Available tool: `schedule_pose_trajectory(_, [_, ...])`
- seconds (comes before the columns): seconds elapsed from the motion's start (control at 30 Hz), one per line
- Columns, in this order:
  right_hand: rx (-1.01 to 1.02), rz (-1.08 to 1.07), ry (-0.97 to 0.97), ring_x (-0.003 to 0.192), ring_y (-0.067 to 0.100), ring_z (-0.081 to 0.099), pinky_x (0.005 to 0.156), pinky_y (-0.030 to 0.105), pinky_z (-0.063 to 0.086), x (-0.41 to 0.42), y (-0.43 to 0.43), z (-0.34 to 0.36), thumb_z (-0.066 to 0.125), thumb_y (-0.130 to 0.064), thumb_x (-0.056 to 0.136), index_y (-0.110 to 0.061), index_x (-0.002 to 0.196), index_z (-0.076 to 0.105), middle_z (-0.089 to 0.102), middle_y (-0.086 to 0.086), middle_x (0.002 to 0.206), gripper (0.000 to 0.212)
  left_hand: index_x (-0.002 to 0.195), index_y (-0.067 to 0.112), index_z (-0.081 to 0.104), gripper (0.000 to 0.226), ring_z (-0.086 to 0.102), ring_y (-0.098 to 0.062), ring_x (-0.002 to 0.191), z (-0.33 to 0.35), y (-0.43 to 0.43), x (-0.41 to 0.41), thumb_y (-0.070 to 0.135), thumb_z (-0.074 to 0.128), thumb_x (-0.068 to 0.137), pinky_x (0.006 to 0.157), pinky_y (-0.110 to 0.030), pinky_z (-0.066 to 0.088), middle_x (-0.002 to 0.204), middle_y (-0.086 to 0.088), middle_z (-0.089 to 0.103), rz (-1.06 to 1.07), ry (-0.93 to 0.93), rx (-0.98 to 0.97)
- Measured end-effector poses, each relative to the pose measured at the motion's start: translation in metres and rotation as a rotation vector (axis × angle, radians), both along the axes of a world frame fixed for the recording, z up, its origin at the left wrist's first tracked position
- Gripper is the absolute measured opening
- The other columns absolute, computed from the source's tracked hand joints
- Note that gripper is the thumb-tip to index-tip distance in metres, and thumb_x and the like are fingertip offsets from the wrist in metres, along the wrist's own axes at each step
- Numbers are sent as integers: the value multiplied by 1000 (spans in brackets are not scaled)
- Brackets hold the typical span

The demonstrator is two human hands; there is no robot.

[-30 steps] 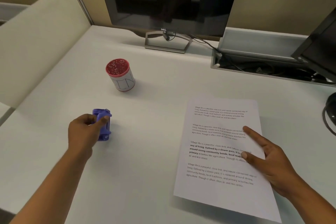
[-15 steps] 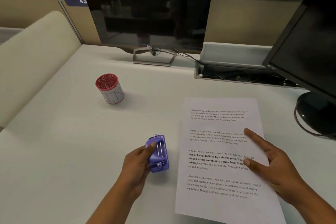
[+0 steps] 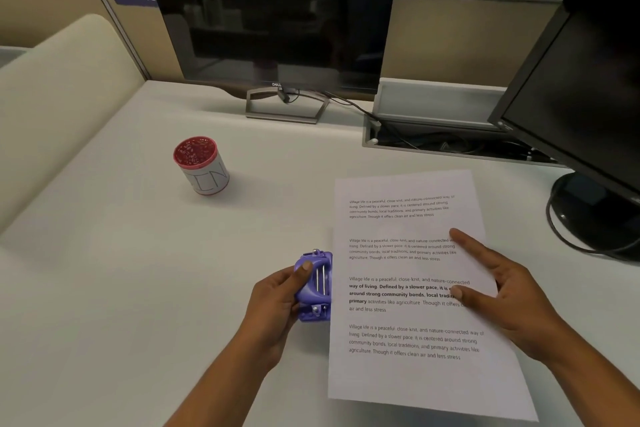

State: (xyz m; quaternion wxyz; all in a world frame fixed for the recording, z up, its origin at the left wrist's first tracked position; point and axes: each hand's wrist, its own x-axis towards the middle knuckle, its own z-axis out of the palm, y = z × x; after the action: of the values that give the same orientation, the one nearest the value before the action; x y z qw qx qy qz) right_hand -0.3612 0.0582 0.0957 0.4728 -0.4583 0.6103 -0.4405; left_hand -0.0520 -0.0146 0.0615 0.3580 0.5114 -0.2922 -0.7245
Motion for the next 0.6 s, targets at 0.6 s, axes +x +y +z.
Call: schedule_pose_trajectory(0.6, [38, 56, 54, 113, -6, 61, 87, 16, 54, 1, -16, -7, 80, -18, 65, -48, 130, 56, 60, -40, 123, 76, 104, 14, 78, 43, 69, -24, 72, -8, -6, -3, 43, 73, 72, 63, -30, 59, 90, -16, 77, -19, -1, -9])
